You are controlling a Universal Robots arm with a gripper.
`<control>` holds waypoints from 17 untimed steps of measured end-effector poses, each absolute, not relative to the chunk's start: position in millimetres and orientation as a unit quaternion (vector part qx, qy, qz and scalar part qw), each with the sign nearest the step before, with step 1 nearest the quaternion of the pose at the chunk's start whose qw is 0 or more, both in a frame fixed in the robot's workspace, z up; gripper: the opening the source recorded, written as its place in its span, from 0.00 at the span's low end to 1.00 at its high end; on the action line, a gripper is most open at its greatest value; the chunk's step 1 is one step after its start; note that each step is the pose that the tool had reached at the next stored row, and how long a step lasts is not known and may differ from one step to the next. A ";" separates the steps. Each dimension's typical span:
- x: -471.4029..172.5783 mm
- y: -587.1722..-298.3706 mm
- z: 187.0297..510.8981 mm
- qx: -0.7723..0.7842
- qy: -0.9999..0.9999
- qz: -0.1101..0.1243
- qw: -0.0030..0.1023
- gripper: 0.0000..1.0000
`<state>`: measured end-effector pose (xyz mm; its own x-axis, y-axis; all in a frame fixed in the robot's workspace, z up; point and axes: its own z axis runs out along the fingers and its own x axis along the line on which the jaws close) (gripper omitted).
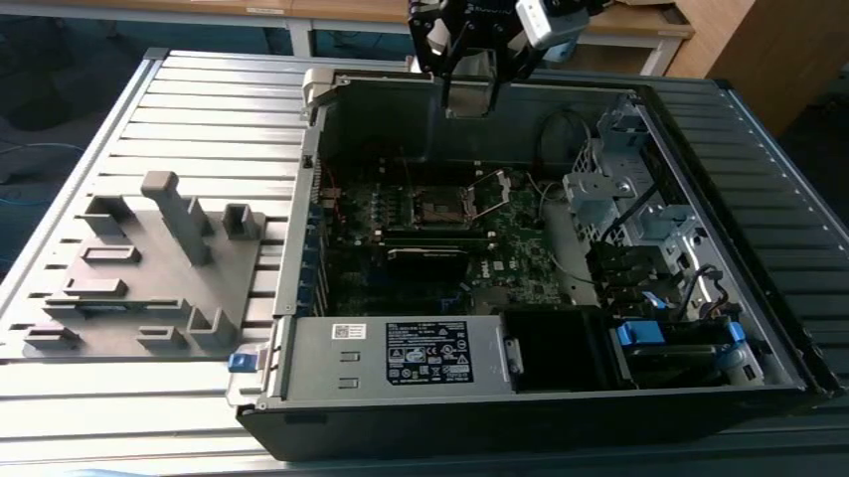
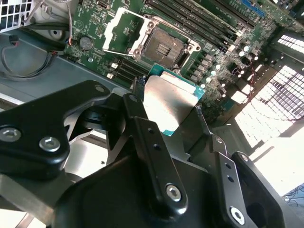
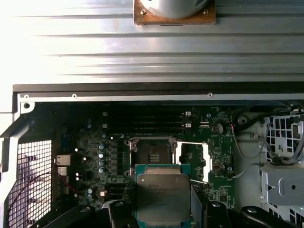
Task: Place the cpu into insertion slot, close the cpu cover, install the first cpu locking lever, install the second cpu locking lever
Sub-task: 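Place the cpu into insertion slot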
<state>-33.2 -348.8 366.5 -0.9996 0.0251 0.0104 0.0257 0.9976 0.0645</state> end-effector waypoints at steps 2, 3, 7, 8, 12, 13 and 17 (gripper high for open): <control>-33.2 -348.8 366.4 -0.013 -0.999 -0.032 0.005 0.54; -33.2 -348.8 366.4 -0.013 -0.999 -0.032 0.005 0.54; -33.2 -348.7 365.5 -0.013 -0.999 -0.032 0.005 0.54; -33.2 -348.8 364.9 -0.013 -0.999 -0.032 0.005 0.54; -33.2 -348.8 362.0 -0.013 -0.999 -0.032 0.005 0.54; -33.2 -348.8 362.0 -0.013 -0.999 -0.032 0.005 0.54; -33.2 -348.8 360.7 -0.013 -0.999 -0.032 0.005 0.54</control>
<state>-33.2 -348.8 360.7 -0.9996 0.0251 0.0104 0.0258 0.9976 0.0641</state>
